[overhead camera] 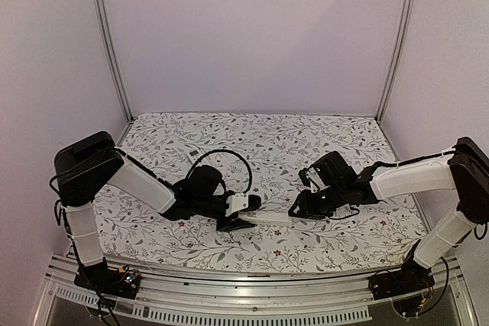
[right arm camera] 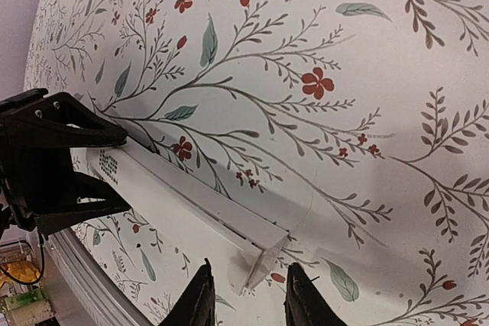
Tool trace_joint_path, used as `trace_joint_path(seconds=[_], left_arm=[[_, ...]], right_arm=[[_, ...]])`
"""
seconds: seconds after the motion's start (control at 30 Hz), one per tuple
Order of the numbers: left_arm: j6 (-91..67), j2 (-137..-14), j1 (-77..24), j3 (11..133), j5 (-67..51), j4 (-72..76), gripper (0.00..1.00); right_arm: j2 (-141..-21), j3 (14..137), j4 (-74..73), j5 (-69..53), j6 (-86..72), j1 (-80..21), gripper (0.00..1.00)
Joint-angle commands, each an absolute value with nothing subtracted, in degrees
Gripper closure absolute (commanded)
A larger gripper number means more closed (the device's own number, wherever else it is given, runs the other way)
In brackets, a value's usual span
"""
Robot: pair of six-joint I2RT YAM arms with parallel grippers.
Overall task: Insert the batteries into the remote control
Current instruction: Load the battery cover onto the remote control without the battery cover.
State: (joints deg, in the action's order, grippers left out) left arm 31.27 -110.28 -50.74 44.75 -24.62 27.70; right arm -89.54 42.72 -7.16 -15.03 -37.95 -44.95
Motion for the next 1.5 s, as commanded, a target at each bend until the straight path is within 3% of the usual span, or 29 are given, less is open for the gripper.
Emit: trace_joint_path(seconds=[0.0,0.57,1.1,1.23,1.47], left_arm=[[30.8,-111.5,-51.6,45.4,-22.6,28.2,0.51],[29.6,-111.5,-51.9,45.3,-21.5,28.3,0.64],[29.3,-111.1,-52.2,44.7,-20.5,28.3,0.65],[29.3,-111.0,-52.1,44.6,-20.5,28.3,0.63],[28.8,-109.3,-52.1,44.2,-21.1,28.7,0.49]], right_arm=[[-90.6,42.9,-6.6,-14.8,-37.6,-45.2,0.69],[-91.8,43.7,-6.2,-16.6,-36.8,-45.2,0.70],[-94.4,46.0,-7.0,-15.1,-36.1,-45.2,0.72],[-93.2,46.3,-8.6,-13.7,-35.6,-45.1,0.72],[-92.7,47.3,-9.8,-12.7,-34.6,-45.1,0.72]])
